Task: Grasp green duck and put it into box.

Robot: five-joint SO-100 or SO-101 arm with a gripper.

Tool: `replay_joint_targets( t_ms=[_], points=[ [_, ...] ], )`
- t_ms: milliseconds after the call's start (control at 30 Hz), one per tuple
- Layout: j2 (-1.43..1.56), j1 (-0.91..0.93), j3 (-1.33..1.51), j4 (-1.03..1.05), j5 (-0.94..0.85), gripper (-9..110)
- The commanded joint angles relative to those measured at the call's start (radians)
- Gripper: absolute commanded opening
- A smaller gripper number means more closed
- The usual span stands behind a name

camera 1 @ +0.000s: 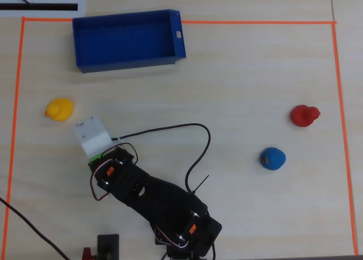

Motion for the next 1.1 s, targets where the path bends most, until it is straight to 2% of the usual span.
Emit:
replay_joint_targets(
  t_ms=[0, 67, 167, 333, 500, 633, 800, 1000, 1067],
  points=[
    [0.051, 0.100, -0.072, -0.166, 0.114, 0],
    [0.066, 0.196, -0.103, -0.379, 0.264, 0],
    [0.080, 0.362, -0.170, -0.551, 0.460, 0],
    [0.000, 0.514, -0.207, -0.726, 0.476, 0],
    [-0.247, 0.649, -0.330, -0.876, 0.517, 0],
    [-0.439, 0.730, -0.474, -0.890, 0.580, 0],
    [-0.601, 0.739, -0.719, -0.689, 0.626, 0],
    [-0.643, 0.699, -0.716, -0.666, 0.568, 0],
    [-0.640, 0.672, -0.707, -0.641, 0.548, 7]
  ],
)
